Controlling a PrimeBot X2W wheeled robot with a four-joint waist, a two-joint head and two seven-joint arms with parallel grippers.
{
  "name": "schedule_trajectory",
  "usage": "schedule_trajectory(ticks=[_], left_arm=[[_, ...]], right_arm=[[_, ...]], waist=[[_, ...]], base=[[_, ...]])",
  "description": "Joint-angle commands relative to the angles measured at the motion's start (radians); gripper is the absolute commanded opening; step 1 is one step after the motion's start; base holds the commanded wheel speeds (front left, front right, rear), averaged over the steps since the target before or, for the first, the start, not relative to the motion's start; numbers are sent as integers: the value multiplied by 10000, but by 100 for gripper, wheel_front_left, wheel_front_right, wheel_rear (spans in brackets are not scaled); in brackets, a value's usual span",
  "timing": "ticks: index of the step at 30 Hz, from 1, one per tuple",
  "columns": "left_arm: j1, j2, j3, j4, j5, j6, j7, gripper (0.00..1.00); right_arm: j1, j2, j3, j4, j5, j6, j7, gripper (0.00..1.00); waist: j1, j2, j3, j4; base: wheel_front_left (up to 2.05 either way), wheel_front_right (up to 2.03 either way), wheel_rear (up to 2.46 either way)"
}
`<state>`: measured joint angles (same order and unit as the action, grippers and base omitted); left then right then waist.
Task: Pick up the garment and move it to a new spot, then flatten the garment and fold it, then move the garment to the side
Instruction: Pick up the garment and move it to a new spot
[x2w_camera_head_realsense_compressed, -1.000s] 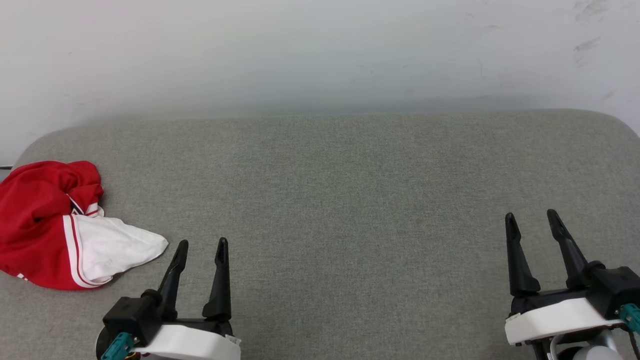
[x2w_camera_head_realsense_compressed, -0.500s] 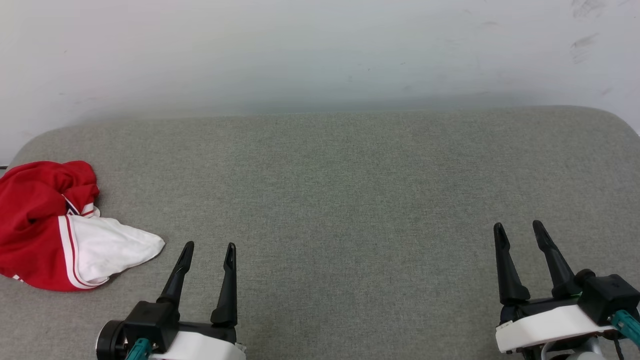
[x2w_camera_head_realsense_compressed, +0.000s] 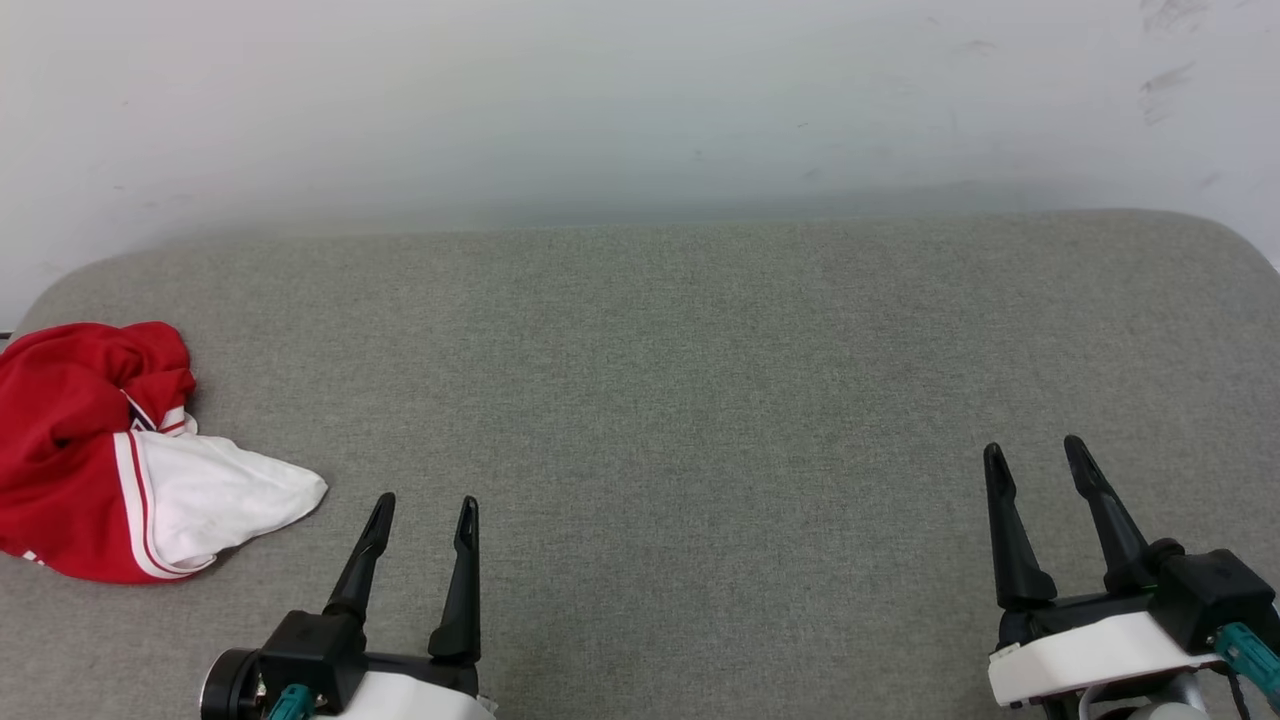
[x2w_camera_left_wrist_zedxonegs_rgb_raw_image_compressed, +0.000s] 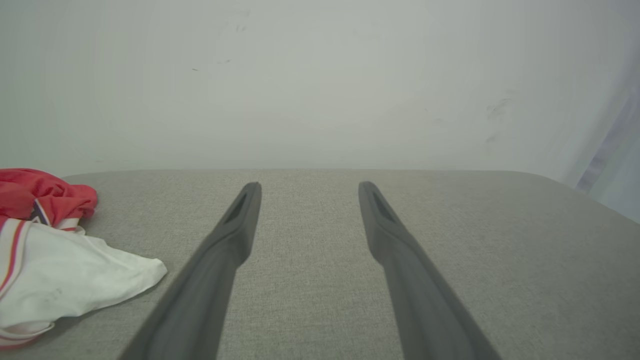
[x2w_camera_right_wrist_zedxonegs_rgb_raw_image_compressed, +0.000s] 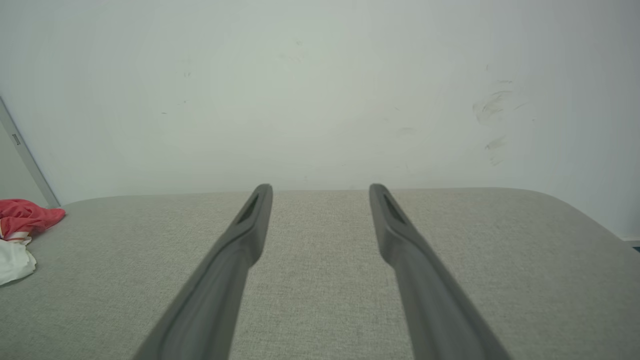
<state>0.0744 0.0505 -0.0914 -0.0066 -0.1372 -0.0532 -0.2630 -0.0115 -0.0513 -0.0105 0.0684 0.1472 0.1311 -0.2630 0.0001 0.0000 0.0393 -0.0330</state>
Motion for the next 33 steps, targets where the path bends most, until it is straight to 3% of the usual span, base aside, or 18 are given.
schedule_trajectory(ticks=[1, 13, 33], left_arm=[[44, -2, 2, 44, -66, -27, -28, 100], [-72, -3, 98, 246, -233, 46, -28, 100], [385, -3, 623, 154, -7, -169, -26, 100]], right_arm=[[77, 20, 16, 1, 12, -7, -28, 100], [210, 20, 98, 78, 34, -7, -27, 100], [499, 20, 799, 249, 316, -7, -25, 100]], waist=[[-1, 0, -10, 17], [-1, 0, -119, 800], [-1, 0, -583, 3777]], base=[[0, 0, 0], [0, 0, 0], [0, 0, 0]])
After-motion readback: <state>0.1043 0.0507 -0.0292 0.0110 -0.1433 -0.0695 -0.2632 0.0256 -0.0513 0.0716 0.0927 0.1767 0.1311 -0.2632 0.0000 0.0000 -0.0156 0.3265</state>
